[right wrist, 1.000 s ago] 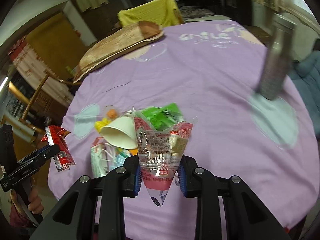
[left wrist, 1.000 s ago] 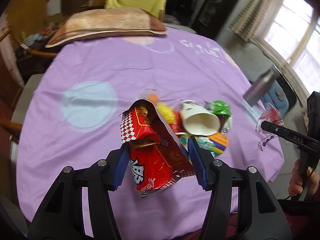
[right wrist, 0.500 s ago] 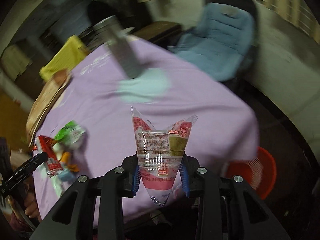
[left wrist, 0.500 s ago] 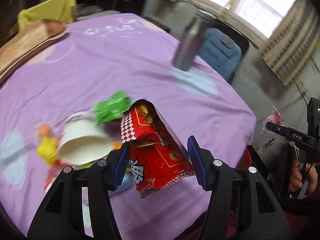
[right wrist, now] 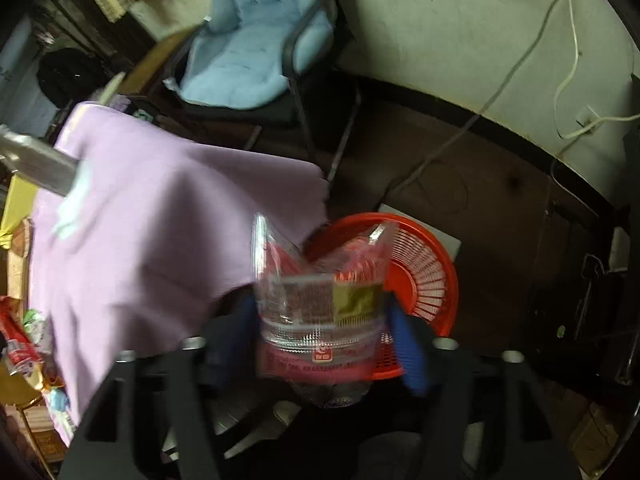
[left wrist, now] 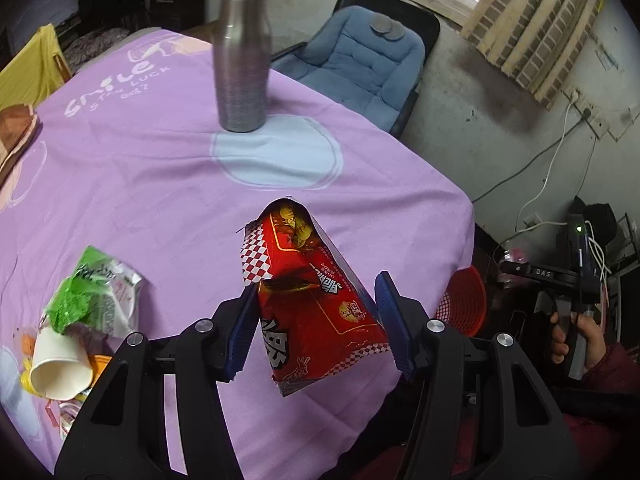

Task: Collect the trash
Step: 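Carry both items to the red wastebasket and open both tools over it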

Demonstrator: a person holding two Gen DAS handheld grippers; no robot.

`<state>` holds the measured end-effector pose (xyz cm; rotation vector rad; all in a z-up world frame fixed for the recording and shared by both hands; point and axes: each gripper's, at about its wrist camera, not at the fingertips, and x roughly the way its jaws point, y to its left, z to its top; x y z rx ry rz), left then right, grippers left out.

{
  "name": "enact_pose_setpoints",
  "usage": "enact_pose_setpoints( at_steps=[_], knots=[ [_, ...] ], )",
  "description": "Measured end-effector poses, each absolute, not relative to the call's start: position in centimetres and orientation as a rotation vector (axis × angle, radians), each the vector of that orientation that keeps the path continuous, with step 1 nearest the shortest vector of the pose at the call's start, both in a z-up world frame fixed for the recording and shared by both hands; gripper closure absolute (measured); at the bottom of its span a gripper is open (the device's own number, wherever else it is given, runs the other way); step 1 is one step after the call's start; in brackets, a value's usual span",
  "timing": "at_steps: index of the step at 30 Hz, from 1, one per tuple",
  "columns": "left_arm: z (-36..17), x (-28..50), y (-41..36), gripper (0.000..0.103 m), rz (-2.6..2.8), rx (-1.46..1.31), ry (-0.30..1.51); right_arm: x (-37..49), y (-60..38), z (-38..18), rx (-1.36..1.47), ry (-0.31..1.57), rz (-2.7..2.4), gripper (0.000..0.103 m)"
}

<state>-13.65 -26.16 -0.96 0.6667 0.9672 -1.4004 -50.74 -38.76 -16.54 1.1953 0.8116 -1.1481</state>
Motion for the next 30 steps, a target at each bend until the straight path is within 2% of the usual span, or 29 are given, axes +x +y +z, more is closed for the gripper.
enact_pose_setpoints(
  at_steps=[5, 10, 17, 24, 26, 27, 30],
  knots=[
    [-1.3, -16.6, -28.6, 0.046, -1.43, 0.729, 0.957, -52.5, -39.7, -16.9, 1.242, 0.763, -1.129, 0.028],
    [-1.8, -20.6, -31.6, 0.047, -1.516, 0.806, 0.946, -54.5, -40.3, -14.8, 1.242, 0.66, -1.158, 0.028],
    [-3.9, -30.0, -36.0, 0.047, -1.738, 0.964, 0.915, -58.7, -38.7, -11.2, 1.183, 0.554, -1.245, 0.026],
    [-7.2, -39.7, -38.9, 0.046, -1.945, 1.123, 0.925, -62.9, -35.4, -10.5, 1.188, 0.492, -1.331, 0.026],
    [-8.4, -42.0, -39.4, 0.037, -1.958, 1.184, 0.919, -63.6, -34.7, -10.7, 1.194, 0.487, -1.35, 0.026],
    [-8.9, -42.9, -39.6, 0.029, -1.945, 1.21, 0.903, -64.1, -34.2, -10.7, 1.197, 0.485, -1.363, 0.026],
    [-9.6, -44.3, -39.8, 0.024, -1.938, 1.258, 0.898, -65.0, -33.2, -10.8, 1.198, 0.47, -1.391, 0.026]
  ],
)
